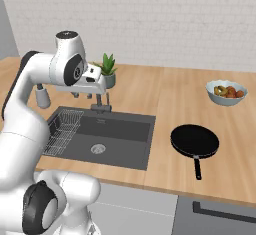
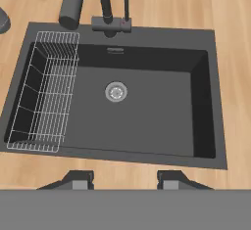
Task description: Pick the pan and sponge and place them into the sink. Then turn on the water.
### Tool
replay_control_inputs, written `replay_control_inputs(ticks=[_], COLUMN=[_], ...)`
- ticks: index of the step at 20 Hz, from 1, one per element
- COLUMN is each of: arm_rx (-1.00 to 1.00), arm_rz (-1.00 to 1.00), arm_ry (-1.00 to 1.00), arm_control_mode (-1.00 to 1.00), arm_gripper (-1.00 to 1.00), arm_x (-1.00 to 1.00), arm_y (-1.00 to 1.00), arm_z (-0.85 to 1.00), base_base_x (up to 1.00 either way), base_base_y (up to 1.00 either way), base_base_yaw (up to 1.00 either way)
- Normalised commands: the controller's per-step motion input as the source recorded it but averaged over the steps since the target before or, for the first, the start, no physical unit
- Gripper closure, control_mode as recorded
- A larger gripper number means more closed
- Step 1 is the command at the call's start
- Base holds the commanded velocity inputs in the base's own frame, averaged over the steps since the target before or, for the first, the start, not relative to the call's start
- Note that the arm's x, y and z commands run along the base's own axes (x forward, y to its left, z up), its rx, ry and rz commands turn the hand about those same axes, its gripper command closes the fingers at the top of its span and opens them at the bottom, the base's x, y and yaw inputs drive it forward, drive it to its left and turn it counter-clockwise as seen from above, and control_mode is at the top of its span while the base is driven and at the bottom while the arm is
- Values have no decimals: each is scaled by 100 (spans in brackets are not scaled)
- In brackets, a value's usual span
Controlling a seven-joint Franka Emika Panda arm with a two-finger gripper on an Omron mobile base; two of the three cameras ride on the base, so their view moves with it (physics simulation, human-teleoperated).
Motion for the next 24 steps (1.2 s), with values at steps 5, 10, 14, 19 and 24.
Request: replay_control_inputs(ticks=[5,10,14,19,24], arm_rx=[0,2,0,0,-1], arm_rz=[0,-6,-3,0,0], arm_ry=[0,0,0,0,0], arm_control_mode=[-100,-100,-100,-100,-100], arm_gripper=[-100,-100,-100,-100,-100], arm_x=[-53,-77,-49,-22,-1], arm_y=[-12,-38,-56,-70,-87], arm_z=[-6,-10,-19,-21,-24], base_base_x=[0,0,0,0,0], base_base_y=[0,0,0,0,0], base_base_yaw=[0,0,0,0,0])
